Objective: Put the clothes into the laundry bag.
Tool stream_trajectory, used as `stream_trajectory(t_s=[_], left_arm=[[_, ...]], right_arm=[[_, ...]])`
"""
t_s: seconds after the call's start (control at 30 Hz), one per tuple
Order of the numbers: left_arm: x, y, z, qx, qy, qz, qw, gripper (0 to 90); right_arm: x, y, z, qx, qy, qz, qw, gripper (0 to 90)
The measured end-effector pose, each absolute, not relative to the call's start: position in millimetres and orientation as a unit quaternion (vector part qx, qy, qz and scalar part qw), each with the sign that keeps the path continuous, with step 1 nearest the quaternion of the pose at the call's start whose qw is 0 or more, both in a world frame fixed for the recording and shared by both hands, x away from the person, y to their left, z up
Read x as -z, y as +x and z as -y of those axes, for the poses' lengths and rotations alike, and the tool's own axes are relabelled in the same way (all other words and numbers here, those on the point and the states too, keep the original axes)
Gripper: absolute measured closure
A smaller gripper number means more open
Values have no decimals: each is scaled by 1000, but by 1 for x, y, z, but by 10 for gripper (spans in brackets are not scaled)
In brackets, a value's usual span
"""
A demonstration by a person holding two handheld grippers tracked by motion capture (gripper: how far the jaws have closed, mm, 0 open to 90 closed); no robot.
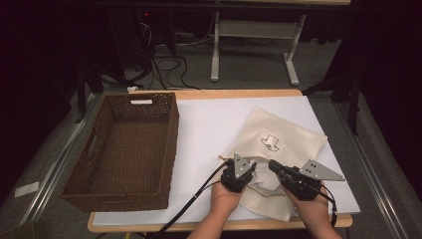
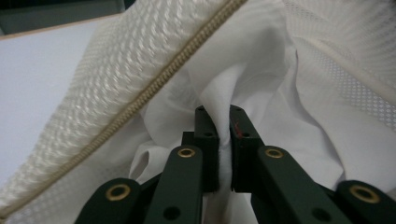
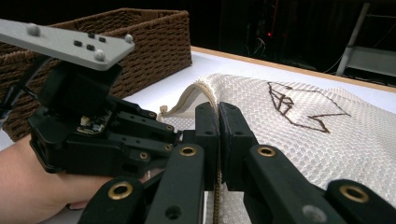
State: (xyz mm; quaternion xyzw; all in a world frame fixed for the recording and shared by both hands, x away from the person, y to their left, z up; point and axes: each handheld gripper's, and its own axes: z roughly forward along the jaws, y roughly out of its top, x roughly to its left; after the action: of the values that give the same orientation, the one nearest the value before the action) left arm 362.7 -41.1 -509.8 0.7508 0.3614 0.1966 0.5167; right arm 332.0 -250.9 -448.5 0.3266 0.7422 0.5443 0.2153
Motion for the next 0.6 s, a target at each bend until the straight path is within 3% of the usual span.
stream_trajectory(t_s=[0.13, 0.3, 0.4, 0.47, 0.6], left_arm=[[509, 356, 34, -203, 754, -353, 516, 557], [513, 342, 18, -200, 760, -351, 509, 354], [519, 340, 15, -179, 778, -353, 488, 297], [519, 340, 15, -169, 784, -350, 484, 343], [520, 344, 21, -145, 803, -353, 458, 763]], right_arm=[[449, 332, 251, -544, 326, -743, 214, 880], [449, 331, 250, -541, 327, -744, 216, 880], [449, 331, 250, -540, 326, -744, 217, 880], [448, 331, 251, -540, 325, -745, 218, 880], [449, 332, 251, -541, 326, -744, 217, 879]])
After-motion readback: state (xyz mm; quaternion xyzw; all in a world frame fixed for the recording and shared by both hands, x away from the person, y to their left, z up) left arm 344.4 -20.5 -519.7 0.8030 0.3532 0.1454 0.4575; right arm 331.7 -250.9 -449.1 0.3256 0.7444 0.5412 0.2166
